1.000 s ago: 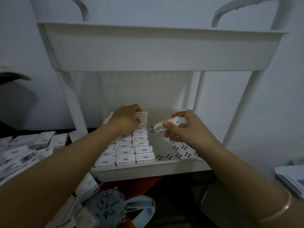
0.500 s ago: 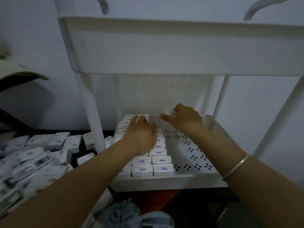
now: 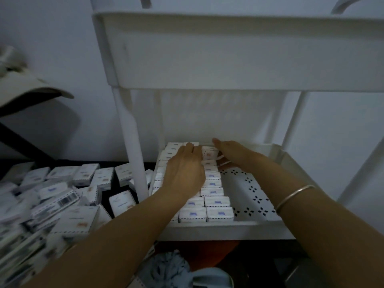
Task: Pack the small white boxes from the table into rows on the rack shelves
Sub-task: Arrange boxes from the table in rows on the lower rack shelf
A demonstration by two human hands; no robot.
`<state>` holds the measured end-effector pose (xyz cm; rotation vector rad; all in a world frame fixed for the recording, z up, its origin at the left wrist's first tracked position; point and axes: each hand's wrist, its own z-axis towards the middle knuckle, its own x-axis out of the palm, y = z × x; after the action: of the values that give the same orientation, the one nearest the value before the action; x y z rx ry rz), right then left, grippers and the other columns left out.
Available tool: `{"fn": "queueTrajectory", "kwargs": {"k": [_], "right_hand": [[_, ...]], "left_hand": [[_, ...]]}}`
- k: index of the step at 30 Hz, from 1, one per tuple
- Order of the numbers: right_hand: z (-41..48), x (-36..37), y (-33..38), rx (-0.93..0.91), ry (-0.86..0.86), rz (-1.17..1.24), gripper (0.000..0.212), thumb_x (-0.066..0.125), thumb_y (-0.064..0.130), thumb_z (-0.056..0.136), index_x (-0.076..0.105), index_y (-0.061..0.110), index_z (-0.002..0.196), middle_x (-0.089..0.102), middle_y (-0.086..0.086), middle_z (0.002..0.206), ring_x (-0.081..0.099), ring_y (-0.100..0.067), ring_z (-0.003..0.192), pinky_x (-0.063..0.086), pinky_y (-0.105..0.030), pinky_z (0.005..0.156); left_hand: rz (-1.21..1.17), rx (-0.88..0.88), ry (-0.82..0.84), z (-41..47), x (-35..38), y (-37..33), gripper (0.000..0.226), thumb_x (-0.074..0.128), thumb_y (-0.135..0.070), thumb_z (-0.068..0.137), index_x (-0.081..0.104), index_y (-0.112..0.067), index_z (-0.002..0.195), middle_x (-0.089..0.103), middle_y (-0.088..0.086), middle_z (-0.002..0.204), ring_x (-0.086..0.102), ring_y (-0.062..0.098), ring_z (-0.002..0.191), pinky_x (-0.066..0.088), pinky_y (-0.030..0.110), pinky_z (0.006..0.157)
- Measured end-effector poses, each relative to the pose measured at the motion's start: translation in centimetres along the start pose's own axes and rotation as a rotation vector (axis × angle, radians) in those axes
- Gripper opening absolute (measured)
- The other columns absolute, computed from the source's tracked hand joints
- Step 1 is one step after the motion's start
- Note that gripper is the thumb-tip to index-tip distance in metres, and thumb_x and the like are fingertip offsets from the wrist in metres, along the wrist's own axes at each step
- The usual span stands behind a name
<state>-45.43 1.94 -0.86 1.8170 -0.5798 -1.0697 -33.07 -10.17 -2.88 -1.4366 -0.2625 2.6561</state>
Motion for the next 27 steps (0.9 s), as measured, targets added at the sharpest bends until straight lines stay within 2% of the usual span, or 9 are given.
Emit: {"fn": "queueTrajectory", "kwargs": {"k": [5,8,12,16,19,21,24,26,27], "right_hand": [[-0.2,0.9,-0.6,-0.131,-0.039,-0.11,0.029,0.046,0.033,0.101,0.061,0.008,0.104,0.066,-0.009,0.095,0.067,-0.022,0.082,0.058,-0.03,0.069],[-0.2,1.4,-0.7,-0.135,-0.04,-0.176,0.027,0.048,0.034,0.1,0.06,0.01,0.101,0.064,-0.004,0.089,0.065,-0.018,0.075,0.054,-0.024,0.055],[-0.6,1.8,-1.3,-0.035,-0.007,-0.128,0.031,0.049,0.042,0.098,0.058,0.013,0.104,0.064,-0.005,0.095,0.063,-0.016,0.077,0.05,-0.019,0.046],[-1.5,2.2,-1.4,-0.074,-0.048,-0.076,0.032,0.038,0.041,0.101,0.057,0.016,0.105,0.063,-0.003,0.1,0.064,-0.015,0.081,0.053,-0.023,0.051],[-3.7,1.3,-1.1,-0.09,-0.157,-0.152,0.043,0.035,0.041,0.102,0.039,0.015,0.136,0.051,-0.003,0.123,0.057,-0.026,0.105,0.056,-0.041,0.08],[-6.1,0.3,-1.1,-0.165,-0.238,-0.276,0.039,0.035,0.032,0.102,0.04,0.015,0.137,0.055,-0.008,0.129,0.057,-0.029,0.109,0.05,-0.046,0.093],[-11.7,-1.0,-1.4,-0.28,-0.292,-0.364,0.027,0.038,0.017,0.1,0.053,0.017,0.122,0.065,-0.004,0.114,0.062,-0.022,0.099,0.054,-0.035,0.085],[-15.9,-1.7,-2.1,-0.296,-0.303,-0.401,0.022,0.042,0.014,0.098,0.057,0.021,0.113,0.064,0.009,0.098,0.063,-0.014,0.085,0.053,-0.023,0.068],[-18.1,-2.0,-2.7,-0.293,-0.302,-0.414,0.021,0.044,0.013,0.097,0.058,0.022,0.109,0.063,0.011,0.093,0.062,-0.01,0.082,0.052,-0.021,0.066]], "left_hand": [[0.03,-0.032,0.014,0.0,0.1,0.1,0.024,0.044,-0.011,0.091,0.065,-0.014,0.102,0.059,0.001,0.107,0.051,0.016,0.099,0.047,0.034,0.079],[0.014,-0.037,-0.008,-0.1,0.0,0.2,0.024,0.046,-0.008,0.09,0.068,-0.013,0.099,0.058,0.002,0.108,0.05,0.018,0.101,0.047,0.035,0.078],[0.007,-0.01,-0.03,-0.1,-0.3,-0.1,0.028,0.046,-0.006,0.089,0.068,-0.012,0.106,0.058,0.005,0.11,0.053,0.021,0.1,0.045,0.035,0.08],[-0.052,0.054,-0.009,0.0,-1.4,-1.0,0.033,0.047,-0.001,0.083,0.062,-0.011,0.111,0.058,0.007,0.109,0.055,0.022,0.096,0.044,0.035,0.08],[-0.218,0.033,-0.004,-0.7,-3.2,-2.2,0.028,0.048,0.0,0.083,0.065,-0.011,0.103,0.059,0.007,0.106,0.058,0.025,0.091,0.048,0.039,0.076],[-0.301,0.044,0.015,-1.8,-4.5,-3.3,0.026,0.047,-0.001,0.085,0.066,-0.012,0.099,0.06,0.007,0.104,0.059,0.024,0.091,0.049,0.041,0.079],[-0.386,0.071,0.094,-4.3,-6.8,-5.3,0.024,0.047,-0.005,0.084,0.065,-0.019,0.091,0.064,0.003,0.102,0.059,0.021,0.088,0.049,0.041,0.082],[-0.416,0.102,0.202,-6.3,-8.5,-6.8,0.022,0.051,-0.008,0.083,0.065,-0.025,0.086,0.068,-0.001,0.092,0.062,0.016,0.078,0.051,0.037,0.075],[-0.426,0.134,0.284,-7.6,-9.3,-7.8,0.021,0.054,-0.011,0.084,0.065,-0.028,0.085,0.069,-0.004,0.087,0.062,0.013,0.073,0.052,0.033,0.072]]}}
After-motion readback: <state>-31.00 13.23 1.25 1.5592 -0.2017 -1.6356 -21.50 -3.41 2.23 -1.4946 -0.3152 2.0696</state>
